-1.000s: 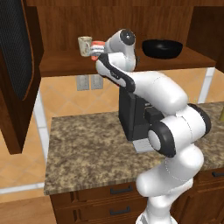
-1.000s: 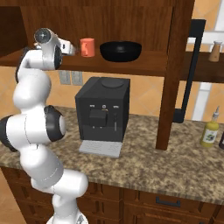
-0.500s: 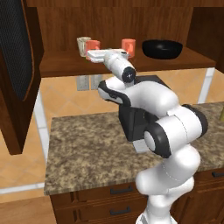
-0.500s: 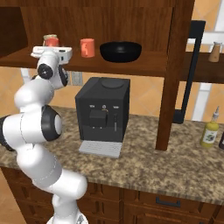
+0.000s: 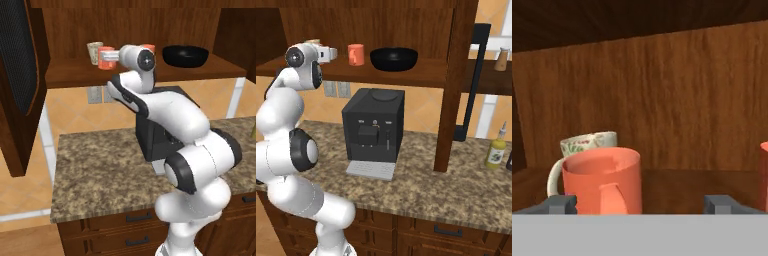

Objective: Gather all objects into one cabinet and sort the glasses and bowls to opposite sides.

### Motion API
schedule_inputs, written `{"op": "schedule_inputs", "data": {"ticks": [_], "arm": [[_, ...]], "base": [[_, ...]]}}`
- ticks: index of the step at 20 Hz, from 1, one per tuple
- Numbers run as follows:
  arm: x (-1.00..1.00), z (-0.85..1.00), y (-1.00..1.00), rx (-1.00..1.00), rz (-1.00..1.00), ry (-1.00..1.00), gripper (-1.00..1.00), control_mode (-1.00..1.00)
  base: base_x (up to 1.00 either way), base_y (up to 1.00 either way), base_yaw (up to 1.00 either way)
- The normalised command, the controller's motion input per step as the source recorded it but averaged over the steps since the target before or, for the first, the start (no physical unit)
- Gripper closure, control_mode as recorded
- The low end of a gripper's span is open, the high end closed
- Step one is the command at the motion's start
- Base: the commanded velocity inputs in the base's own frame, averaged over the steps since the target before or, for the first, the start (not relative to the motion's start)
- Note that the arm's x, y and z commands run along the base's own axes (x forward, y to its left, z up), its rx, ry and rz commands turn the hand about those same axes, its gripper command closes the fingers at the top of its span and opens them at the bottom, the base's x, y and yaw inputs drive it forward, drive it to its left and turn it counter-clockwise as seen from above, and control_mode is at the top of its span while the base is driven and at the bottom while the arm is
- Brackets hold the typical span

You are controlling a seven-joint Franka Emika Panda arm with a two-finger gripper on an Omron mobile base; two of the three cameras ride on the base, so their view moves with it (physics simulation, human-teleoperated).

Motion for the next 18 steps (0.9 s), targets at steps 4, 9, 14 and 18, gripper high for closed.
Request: {"op": "schedule_inputs", "data": {"ticks": [4,9,14,18], "arm": [[-1.00,0.38,-0.29,-0.28,0.00,0.32,-1.00,-1.00],[-1.00,0.25,-0.40,-0.26,0.01,0.25,-1.00,-1.00],[-1.00,-0.03,-0.77,-0.13,0.08,0.06,-1.00,-1.00],[-1.00,0.01,-0.83,0.07,-0.02,0.00,-1.00,-1.00]], "base": [[0.00,0.00,0.00],[0.00,0.00,0.00],[0.00,0.00,0.00],[0.00,0.00,0.00]]}}
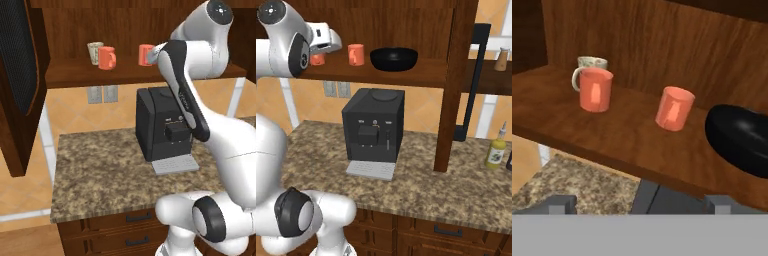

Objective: Gather all objects into one cabinet and sort the glasses and bowls to opposite sides.

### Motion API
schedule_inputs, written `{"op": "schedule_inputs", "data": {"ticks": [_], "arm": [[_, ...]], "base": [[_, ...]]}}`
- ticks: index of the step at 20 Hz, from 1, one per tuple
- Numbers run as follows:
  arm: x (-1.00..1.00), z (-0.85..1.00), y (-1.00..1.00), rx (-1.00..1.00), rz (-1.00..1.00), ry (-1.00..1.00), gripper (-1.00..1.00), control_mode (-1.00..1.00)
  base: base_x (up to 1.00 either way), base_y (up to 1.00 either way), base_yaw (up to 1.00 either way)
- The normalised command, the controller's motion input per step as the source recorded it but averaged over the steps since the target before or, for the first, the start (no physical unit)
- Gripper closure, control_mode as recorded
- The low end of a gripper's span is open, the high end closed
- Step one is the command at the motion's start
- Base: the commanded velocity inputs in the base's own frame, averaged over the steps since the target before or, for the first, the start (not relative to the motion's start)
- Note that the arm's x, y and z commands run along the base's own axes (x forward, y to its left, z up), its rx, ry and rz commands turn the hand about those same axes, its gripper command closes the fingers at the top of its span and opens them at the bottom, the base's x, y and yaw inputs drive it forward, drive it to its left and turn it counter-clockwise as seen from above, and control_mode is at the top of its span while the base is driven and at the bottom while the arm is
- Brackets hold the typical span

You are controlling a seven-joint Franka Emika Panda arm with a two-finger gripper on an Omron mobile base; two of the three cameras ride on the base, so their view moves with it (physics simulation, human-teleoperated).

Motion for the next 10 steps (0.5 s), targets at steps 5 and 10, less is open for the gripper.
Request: {"op": "schedule_inputs", "data": {"ticks": [5,10], "arm": [[-1.00,0.36,-0.57,0.08,-0.03,0.02,-1.00,-1.00],[-1.00,0.60,-0.49,0.00,0.00,0.10,-1.00,-1.00]], "base": [[0.00,0.00,0.00],[0.00,0.00,0.00]]}}
